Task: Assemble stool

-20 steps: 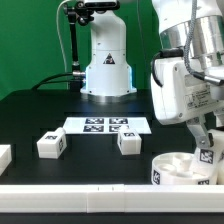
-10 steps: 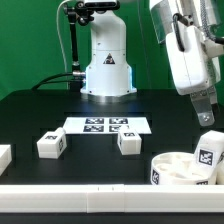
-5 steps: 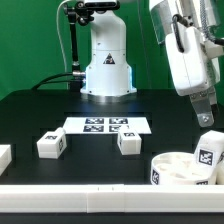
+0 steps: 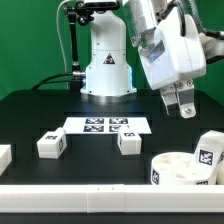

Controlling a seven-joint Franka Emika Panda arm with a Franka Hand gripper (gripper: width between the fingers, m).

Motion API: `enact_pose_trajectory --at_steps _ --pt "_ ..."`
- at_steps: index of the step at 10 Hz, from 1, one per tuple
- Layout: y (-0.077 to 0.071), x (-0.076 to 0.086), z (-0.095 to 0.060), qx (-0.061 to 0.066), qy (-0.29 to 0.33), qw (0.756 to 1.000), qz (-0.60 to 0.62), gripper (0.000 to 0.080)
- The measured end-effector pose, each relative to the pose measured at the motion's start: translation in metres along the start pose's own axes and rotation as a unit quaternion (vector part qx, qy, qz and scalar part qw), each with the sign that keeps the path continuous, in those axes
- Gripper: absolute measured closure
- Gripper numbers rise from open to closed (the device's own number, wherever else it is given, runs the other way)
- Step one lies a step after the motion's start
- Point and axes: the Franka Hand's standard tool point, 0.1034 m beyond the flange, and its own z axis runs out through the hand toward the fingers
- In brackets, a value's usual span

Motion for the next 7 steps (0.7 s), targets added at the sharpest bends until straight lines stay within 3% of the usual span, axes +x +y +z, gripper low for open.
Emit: enact_pose_trajectory --at_steps 3,5,6,7 --pt "0.0 0.002 0.0 -0.004 0.005 0.997 -0.078 0.015" --pt "-0.002 0.006 -0.002 -0.032 0.023 0.965 -0.26 0.015" --pt "-0.002 0.011 -0.001 -0.044 0.019 0.935 -0.352 0.015" --pt "-0.001 0.013 0.002 -0.067 0.004 0.906 -0.417 0.015"
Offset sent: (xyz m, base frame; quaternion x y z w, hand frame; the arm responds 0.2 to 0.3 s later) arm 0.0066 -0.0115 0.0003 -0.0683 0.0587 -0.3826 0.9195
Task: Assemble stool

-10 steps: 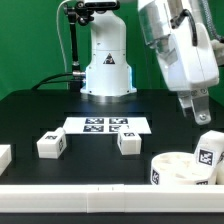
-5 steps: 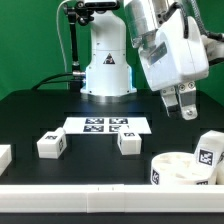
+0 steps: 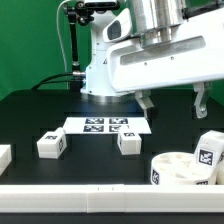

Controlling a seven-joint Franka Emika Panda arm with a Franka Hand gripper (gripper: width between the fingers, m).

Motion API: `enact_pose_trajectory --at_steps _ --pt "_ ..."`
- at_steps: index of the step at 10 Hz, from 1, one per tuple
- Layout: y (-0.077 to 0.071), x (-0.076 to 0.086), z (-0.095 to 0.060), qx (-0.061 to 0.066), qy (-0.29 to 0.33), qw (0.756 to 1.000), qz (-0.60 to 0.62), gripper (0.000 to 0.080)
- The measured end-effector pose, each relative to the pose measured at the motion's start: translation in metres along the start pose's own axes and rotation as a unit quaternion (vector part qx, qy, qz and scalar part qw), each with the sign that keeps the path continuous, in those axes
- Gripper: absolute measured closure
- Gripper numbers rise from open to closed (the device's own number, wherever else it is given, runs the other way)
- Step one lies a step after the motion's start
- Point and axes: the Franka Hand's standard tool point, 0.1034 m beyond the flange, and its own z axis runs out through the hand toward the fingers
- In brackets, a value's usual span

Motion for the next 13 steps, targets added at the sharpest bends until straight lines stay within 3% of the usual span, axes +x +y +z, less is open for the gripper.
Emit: enact_pose_trajectory --at_steps 4,5,6,9,11,13 --pt "0.001 0.004 0.0 -0.003 0.007 0.994 -0.109 0.015" --pt "0.003 0.004 0.001 -0.011 0.007 0.987 -0.162 0.015" --pt "0.007 0.001 0.004 -0.028 0.005 0.974 -0.226 0.015" --pt "0.026 -0.003 0.012 -0.058 -0.003 0.92 -0.386 0.015" --pt "0.047 -0.007 0.02 -0.067 0.006 0.922 -0.383 0.015" --pt "0.046 -0.007 0.02 -0.066 0.006 0.923 -0.38 0.015"
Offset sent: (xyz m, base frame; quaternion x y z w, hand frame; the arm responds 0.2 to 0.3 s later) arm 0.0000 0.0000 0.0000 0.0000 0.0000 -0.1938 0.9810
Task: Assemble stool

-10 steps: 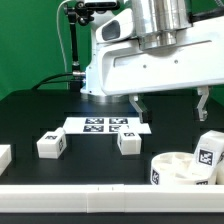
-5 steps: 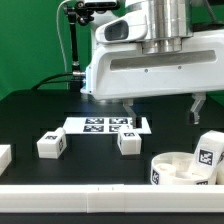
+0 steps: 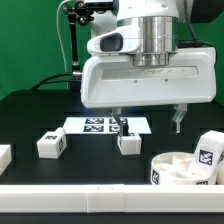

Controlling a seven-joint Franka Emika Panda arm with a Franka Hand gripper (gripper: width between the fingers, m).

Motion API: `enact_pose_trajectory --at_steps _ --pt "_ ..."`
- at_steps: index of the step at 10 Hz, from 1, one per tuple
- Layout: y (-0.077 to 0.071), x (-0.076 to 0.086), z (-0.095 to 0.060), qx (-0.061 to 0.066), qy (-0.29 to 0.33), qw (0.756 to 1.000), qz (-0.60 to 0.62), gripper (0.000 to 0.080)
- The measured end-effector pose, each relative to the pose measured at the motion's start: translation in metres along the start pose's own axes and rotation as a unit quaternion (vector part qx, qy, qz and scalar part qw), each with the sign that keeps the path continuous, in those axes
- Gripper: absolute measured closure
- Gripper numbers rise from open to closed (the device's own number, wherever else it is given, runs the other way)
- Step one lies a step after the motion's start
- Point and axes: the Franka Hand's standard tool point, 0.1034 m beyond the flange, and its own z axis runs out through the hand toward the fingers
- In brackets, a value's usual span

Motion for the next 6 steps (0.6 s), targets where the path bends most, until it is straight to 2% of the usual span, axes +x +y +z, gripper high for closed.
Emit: enact_pose_trajectory --at_steps 3,6 --pt "0.003 -0.004 0.003 -0.003 0.003 1.0 0.003 0.015" --pt "0.009 -0.057 0.025 -0.013 -0.018 1.0 0.011 0.015"
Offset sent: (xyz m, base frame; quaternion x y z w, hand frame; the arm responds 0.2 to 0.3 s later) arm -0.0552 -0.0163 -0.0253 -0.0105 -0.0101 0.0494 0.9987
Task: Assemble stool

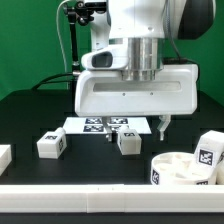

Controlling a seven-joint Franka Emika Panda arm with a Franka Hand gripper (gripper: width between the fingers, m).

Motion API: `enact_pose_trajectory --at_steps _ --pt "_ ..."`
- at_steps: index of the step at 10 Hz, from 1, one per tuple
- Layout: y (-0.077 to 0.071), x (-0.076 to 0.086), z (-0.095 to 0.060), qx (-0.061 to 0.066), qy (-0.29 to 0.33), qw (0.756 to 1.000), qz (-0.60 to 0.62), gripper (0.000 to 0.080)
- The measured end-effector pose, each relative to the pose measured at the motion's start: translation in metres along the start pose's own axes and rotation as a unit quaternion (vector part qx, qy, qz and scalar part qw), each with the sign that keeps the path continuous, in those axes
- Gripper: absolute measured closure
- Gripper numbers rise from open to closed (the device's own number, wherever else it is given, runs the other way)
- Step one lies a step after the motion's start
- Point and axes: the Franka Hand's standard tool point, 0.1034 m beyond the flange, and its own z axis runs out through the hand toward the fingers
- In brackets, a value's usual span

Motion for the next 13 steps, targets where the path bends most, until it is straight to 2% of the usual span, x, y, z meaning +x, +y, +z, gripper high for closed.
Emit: enact_pose_trajectory --at_steps 1,2,4,6,7,9,11,13 --pt "0.002 -0.009 0.005 -0.006 0.005 1.0 -0.003 0.015" --pt "0.001 -0.01 0.005 -0.004 0.0 1.0 -0.001 0.015" --pt "-0.003 -0.013 0.006 0.006 -0.025 1.0 0.001 0.015" --pt "-0.006 -0.022 0.006 0.027 -0.111 0.993 0.038 0.015" --pt "-0.005 -0.021 0.005 0.029 -0.129 0.99 0.055 0.015" --pt "-0.012 -0.03 0.005 0.035 -0.199 0.977 0.063 0.015" --pt "-0.008 -0.036 0.003 0.036 -0.274 0.959 0.062 0.015" --pt "-0.005 -0.036 0.005 0.041 -0.321 0.944 0.063 0.015"
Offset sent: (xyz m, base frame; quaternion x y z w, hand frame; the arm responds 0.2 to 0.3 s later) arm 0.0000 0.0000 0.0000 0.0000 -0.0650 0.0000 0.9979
